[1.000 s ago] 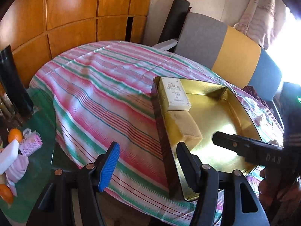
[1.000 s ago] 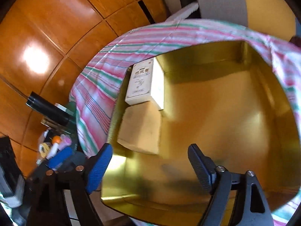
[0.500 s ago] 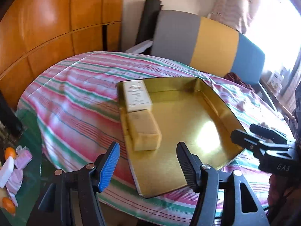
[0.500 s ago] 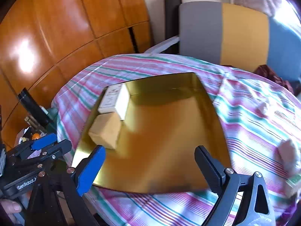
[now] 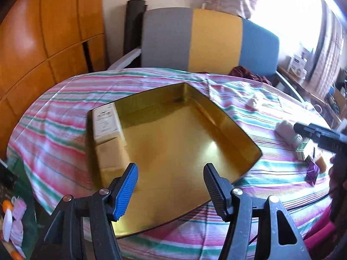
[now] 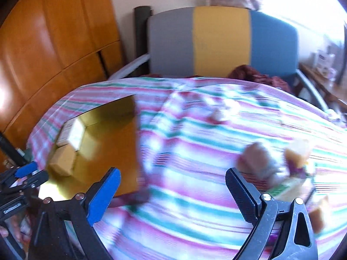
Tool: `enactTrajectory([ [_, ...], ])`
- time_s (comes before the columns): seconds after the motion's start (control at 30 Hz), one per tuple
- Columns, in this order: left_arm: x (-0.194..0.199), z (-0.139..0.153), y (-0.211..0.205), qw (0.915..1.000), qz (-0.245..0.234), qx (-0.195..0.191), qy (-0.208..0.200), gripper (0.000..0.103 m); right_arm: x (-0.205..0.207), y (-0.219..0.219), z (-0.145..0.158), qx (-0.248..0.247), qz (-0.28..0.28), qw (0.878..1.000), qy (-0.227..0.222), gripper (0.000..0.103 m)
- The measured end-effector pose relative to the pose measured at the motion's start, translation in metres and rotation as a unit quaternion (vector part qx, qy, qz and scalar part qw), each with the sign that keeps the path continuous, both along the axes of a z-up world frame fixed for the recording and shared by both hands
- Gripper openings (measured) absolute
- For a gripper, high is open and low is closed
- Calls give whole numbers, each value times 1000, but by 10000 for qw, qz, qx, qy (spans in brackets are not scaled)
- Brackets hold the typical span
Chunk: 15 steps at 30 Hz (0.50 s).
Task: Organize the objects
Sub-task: 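Reach the left tool to the white plastic-wrapped bundle and grasp it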
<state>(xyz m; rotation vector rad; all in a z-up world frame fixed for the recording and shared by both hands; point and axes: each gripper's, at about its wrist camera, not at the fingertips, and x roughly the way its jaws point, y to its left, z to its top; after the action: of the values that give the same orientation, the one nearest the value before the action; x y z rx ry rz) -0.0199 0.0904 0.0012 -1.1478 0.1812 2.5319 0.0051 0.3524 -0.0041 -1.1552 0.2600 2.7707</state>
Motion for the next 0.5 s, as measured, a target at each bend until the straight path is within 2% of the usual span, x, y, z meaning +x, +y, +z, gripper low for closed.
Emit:
enactTrajectory([
  [0.3,-5,6,50,9985,-515,-178,95,63,20,93,10,304,-976,9946,163,100],
  [0.5,-18,6,93,9959,-878,-216,-40,63,31,140,-4,76,-1572,9872,246,101],
])
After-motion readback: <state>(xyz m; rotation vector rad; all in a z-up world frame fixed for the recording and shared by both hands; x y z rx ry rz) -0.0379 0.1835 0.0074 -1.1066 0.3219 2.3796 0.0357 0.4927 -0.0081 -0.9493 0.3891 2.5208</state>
